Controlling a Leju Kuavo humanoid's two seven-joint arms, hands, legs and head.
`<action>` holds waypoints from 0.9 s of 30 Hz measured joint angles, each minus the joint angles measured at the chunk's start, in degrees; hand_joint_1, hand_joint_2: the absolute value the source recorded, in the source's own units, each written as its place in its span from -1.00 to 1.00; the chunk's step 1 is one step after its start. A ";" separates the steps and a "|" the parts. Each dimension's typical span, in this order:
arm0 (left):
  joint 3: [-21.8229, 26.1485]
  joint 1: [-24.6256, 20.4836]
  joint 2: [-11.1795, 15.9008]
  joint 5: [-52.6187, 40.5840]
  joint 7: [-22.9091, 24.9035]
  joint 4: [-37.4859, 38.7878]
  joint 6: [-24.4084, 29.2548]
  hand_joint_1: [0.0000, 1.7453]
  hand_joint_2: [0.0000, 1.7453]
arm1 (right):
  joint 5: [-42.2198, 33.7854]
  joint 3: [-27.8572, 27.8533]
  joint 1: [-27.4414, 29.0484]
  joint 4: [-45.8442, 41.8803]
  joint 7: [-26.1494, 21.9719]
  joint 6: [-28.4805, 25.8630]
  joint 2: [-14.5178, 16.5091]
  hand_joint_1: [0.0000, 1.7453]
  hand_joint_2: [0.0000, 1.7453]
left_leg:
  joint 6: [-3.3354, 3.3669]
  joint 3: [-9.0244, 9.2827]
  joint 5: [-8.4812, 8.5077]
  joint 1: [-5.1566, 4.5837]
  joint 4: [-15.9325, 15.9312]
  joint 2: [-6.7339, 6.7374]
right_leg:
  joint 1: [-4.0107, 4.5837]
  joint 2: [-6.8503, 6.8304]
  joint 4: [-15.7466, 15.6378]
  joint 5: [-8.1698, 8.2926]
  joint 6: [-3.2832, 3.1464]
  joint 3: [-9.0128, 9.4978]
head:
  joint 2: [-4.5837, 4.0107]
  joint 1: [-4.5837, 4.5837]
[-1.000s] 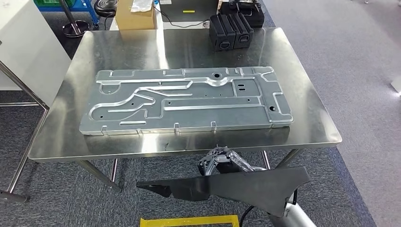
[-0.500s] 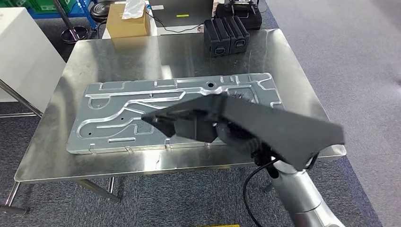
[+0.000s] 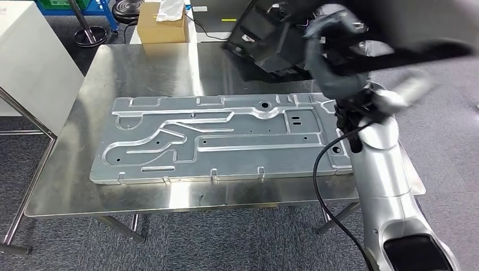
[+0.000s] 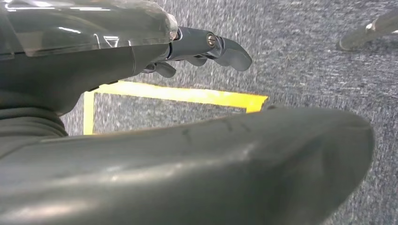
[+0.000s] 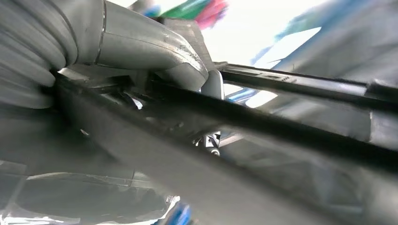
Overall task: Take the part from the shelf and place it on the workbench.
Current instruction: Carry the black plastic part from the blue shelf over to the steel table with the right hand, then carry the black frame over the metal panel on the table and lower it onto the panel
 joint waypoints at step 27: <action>0.12 -1.09 -0.43 -0.95 -0.64 0.02 0.05 -1.00 -1.00 | 56.03 29.43 -16.61 56.79 28.37 4.91 21.06 1.00 1.00 | -0.73 -1.62 1.43 0.30 -0.01 -0.03 | 0.61 0.14 -6.92 0.33 -0.88 4.44 | -0.01 0.14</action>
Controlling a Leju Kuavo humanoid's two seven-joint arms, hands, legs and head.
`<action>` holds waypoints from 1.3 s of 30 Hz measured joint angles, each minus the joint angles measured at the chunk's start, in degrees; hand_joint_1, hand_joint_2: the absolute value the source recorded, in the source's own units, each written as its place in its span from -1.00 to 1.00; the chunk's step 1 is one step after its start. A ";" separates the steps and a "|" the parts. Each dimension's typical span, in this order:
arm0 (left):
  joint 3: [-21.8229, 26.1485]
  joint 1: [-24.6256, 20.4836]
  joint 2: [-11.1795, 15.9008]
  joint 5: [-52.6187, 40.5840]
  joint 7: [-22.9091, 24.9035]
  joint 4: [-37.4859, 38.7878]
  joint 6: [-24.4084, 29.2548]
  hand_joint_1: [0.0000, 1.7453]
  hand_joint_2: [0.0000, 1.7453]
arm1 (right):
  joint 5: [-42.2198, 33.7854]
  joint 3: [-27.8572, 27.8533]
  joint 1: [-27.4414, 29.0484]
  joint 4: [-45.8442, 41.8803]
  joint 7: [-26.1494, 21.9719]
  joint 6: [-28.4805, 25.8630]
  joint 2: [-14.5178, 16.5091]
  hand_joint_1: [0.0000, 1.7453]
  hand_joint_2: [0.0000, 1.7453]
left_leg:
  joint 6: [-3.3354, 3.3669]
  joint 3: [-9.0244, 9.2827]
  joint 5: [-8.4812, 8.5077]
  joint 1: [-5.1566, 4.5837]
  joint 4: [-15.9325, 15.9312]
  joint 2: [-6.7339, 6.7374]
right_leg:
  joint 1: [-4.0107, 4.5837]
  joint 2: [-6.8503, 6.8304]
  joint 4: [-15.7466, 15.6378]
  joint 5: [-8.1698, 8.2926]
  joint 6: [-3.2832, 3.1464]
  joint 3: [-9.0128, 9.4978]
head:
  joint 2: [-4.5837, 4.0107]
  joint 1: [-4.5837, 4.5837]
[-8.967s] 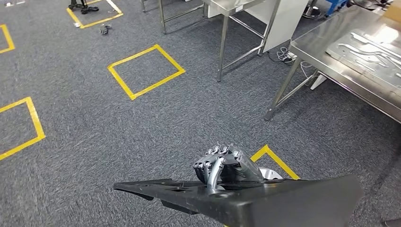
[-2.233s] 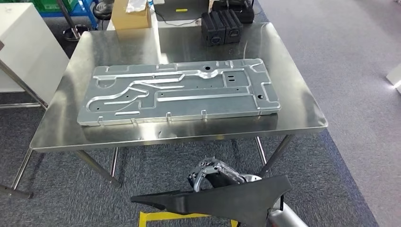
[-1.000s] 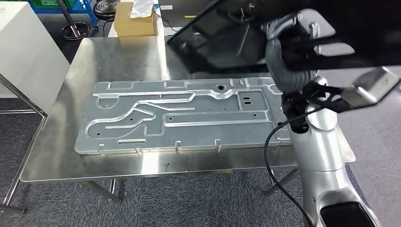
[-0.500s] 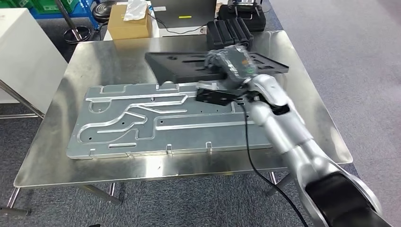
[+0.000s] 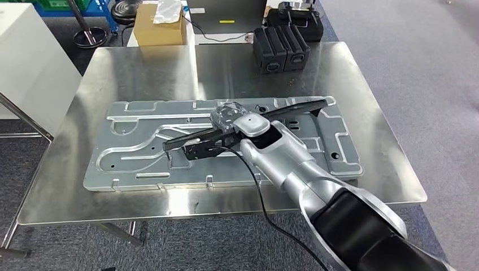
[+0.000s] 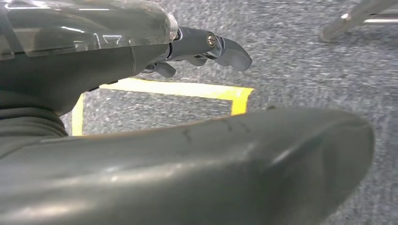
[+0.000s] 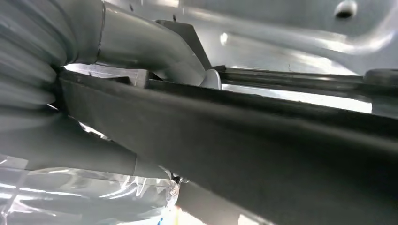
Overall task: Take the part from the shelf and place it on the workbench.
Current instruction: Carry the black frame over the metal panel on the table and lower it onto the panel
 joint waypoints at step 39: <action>-1.45 -0.39 -0.50 -0.11 -2.77 0.02 -0.69 -1.00 -1.00 | -32.61 -17.86 0.29 -5.02 -25.01 -7.75 -2.29 -1.00 -1.00 | -0.60 1.77 -1.46 -0.13 0.10 -0.04 | 0.11 -0.13 -7.79 6.22 -0.58 2.60 | 0.00 -0.01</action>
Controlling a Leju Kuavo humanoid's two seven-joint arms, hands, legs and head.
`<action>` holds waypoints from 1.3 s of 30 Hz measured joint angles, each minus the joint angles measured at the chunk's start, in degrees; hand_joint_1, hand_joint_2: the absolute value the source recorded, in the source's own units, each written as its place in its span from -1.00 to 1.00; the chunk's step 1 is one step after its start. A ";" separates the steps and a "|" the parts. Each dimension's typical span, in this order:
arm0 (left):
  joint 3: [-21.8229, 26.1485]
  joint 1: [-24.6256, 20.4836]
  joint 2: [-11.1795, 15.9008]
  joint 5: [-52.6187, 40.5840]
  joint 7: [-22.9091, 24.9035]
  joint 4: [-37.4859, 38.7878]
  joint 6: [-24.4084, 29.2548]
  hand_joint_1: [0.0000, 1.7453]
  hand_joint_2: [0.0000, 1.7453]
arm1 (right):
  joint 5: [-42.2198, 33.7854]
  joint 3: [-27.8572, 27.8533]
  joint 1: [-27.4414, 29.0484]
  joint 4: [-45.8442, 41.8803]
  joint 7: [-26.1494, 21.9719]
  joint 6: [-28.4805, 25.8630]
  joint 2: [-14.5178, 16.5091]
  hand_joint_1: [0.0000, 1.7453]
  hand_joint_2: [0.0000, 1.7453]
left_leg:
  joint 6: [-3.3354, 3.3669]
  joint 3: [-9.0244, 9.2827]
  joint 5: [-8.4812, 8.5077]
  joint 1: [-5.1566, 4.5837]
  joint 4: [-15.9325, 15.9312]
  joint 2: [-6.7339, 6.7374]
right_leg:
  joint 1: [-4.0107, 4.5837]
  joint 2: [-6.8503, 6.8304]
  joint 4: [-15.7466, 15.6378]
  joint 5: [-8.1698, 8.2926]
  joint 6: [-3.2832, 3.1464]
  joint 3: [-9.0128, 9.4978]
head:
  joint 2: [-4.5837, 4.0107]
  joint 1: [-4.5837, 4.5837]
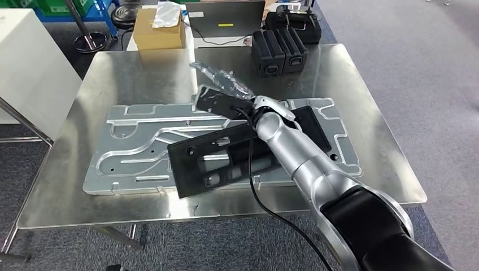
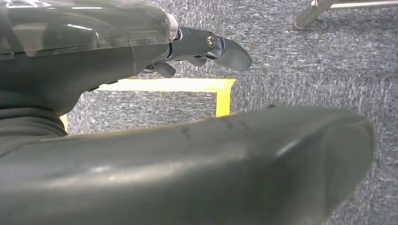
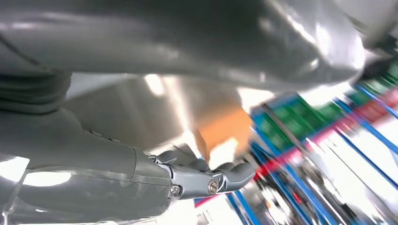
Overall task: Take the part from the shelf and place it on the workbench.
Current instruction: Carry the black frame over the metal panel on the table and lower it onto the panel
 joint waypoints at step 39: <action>6.54 2.82 0.36 5.82 -4.65 -0.02 0.52 -1.00 -1.00 | 6.63 -54.94 73.75 -61.93 -15.80 -40.72 -18.56 -1.00 -1.00 | -1.27 -4.32 -10.07 -0.13 13.27 0.07 | -0.74 -0.80 -1.86 -0.31 -1.10 1.67 | 0.01 -0.47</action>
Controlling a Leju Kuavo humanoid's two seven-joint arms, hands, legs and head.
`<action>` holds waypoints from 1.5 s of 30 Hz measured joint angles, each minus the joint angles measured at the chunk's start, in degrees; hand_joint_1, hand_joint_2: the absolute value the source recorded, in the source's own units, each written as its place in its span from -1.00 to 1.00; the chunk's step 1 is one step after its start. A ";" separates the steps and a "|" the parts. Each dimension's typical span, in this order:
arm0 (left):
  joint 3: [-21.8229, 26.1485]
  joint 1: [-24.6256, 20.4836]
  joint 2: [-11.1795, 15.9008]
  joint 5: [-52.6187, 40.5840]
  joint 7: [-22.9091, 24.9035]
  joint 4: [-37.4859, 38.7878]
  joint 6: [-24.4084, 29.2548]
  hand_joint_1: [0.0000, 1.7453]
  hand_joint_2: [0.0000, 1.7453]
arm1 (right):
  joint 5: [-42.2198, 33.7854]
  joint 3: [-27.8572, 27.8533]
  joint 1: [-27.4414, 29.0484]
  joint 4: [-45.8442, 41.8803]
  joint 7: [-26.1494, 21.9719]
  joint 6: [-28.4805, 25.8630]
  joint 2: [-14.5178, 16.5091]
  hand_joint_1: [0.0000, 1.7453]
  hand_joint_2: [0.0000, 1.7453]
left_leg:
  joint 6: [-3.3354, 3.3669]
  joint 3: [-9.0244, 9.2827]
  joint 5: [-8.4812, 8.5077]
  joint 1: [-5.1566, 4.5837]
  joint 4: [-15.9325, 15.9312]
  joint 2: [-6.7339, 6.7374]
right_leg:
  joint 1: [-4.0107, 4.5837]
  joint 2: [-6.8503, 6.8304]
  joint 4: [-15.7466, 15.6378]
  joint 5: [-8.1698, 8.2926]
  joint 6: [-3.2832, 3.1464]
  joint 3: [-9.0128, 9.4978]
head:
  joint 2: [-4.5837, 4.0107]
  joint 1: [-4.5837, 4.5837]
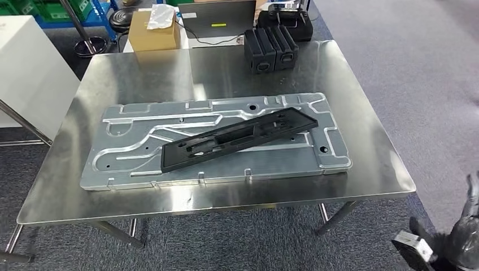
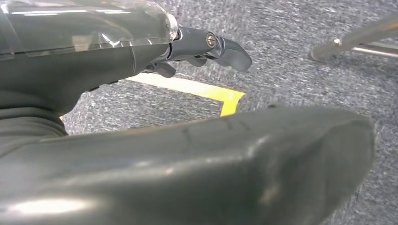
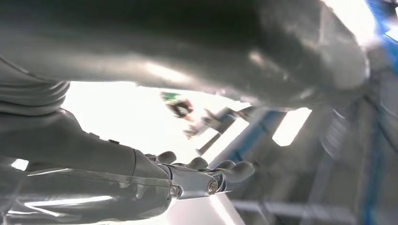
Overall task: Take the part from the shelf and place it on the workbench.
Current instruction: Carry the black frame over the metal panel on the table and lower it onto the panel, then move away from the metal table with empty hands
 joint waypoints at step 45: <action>-3.27 -0.77 -2.20 -7.73 4.17 0.13 -2.62 -1.00 -1.00 | 33.61 -25.73 -13.79 78.71 41.59 38.85 4.80 -1.00 -1.00 | 3.62 10.29 7.71 -0.74 -16.29 1.20 | 0.00 0.26 10.00 -6.85 3.11 -5.69 | 0.00 -0.02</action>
